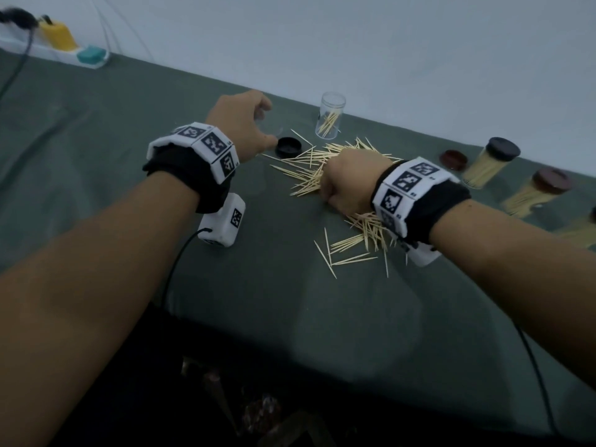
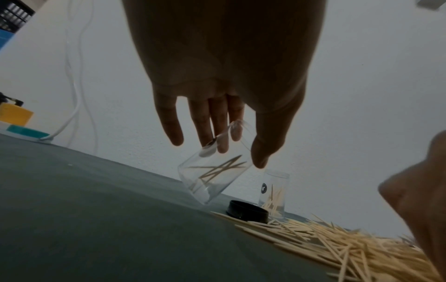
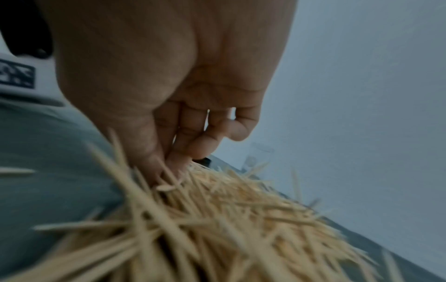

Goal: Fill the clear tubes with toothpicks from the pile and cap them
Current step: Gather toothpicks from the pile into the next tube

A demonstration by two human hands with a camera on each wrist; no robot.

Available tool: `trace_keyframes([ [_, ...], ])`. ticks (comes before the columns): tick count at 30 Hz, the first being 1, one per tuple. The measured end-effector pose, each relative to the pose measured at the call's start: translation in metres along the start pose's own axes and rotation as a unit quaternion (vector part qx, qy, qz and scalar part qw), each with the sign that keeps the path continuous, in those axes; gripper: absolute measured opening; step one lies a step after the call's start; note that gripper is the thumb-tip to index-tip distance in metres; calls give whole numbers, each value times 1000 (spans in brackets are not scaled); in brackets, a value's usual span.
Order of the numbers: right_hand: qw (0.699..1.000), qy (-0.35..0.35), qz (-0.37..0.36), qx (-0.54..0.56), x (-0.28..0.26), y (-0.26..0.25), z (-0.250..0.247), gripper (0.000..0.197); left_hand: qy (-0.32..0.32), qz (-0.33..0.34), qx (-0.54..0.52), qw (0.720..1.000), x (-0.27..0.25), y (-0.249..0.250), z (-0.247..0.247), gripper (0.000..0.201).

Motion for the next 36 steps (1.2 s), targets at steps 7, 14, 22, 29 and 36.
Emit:
trace_keyframes([
  [7,986,86,8,144,30,6,-25,16,4,-10,-4,1000,8,-6,-2,54],
  [14,993,64,-12,101,85,-15,-20,41,-2,-28,-13,1000,13,-14,-1,54],
  [22,992,48,-30,110,92,-11,-14,25,-3,-30,-12,999,16,-11,-4,54],
  [29,999,-45,16,20,70,32,-8,14,-15,-34,-21,999,16,-9,0,55],
  [36,991,66,66,96,77,61,-36,14,-22,-39,-25,999,17,-8,2,55],
])
Point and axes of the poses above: each hand's wrist, its own x-axis towards the middle knuckle, its own z-axis out of the palm, y = z × x, the point moved 7 cm from there along x, towards the middle knuckle, and after that the axes turned 1 degree about -y, right-handed, at the moved point
